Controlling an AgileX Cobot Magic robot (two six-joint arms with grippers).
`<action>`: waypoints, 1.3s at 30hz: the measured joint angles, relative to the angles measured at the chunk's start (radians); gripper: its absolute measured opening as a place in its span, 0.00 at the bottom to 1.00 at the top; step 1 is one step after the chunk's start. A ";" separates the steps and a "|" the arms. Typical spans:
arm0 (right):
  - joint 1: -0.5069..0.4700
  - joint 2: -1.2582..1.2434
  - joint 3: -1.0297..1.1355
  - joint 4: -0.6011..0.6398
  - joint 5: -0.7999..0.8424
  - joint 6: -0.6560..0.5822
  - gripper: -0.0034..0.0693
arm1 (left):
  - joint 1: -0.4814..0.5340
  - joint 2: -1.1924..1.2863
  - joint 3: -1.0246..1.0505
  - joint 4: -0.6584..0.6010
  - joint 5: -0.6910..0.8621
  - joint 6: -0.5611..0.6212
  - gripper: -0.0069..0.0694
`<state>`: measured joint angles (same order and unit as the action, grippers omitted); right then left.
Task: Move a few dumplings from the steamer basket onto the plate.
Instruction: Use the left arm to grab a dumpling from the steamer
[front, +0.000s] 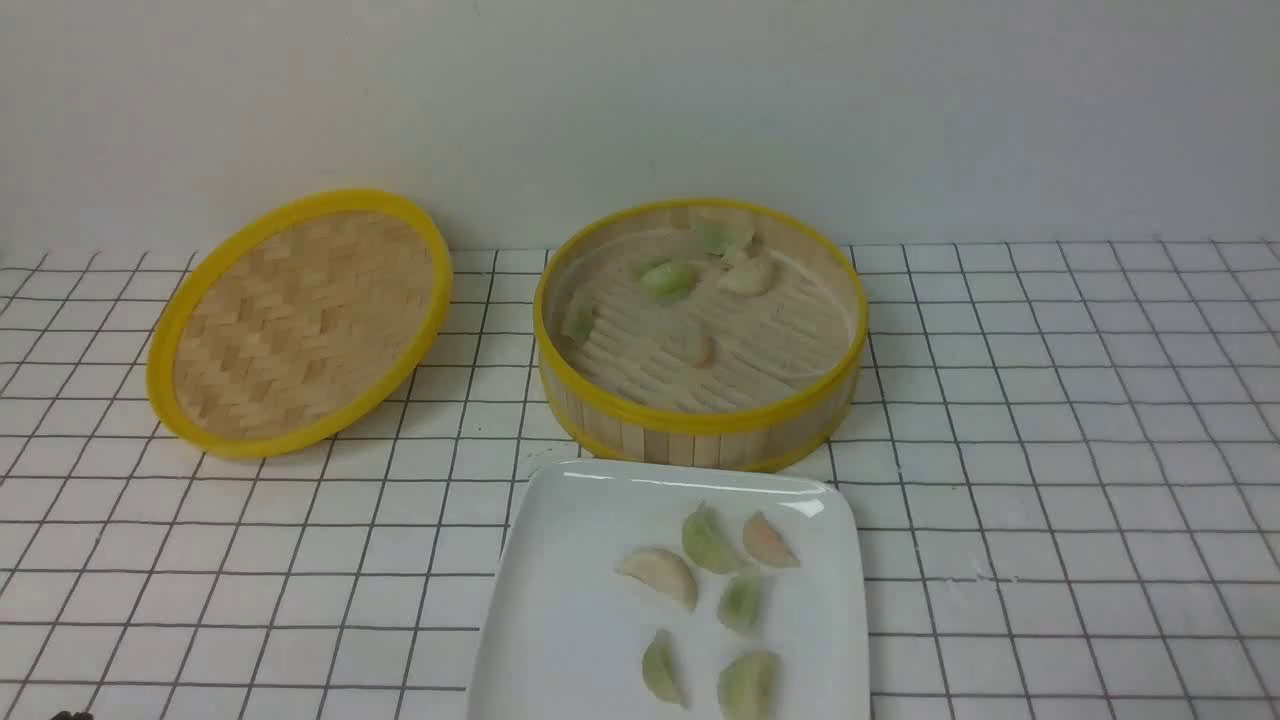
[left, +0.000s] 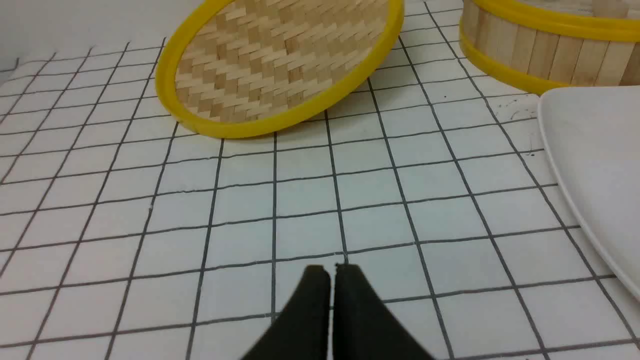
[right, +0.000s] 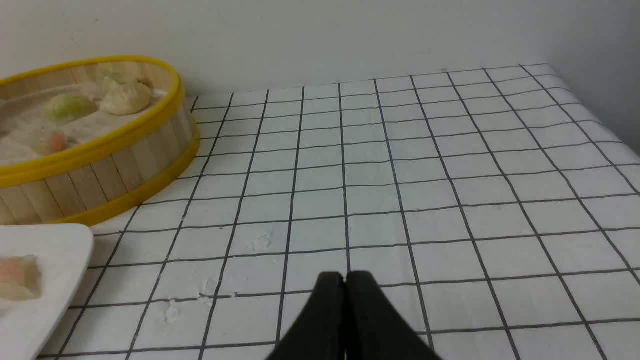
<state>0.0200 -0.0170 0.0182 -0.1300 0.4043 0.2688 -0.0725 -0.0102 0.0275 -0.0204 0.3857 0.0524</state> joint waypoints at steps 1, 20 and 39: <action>0.000 0.000 0.000 0.000 0.000 0.000 0.03 | 0.000 0.000 0.000 0.000 0.000 0.000 0.08; 0.000 0.000 0.000 0.000 0.000 0.000 0.03 | 0.000 0.000 0.000 0.003 -0.001 0.002 0.08; 0.000 0.000 0.000 0.000 0.000 0.003 0.03 | 0.000 0.102 -0.217 -0.515 -0.536 -0.244 0.08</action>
<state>0.0200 -0.0170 0.0182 -0.1300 0.4043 0.2715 -0.0725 0.0916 -0.1894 -0.5357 -0.1505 -0.1912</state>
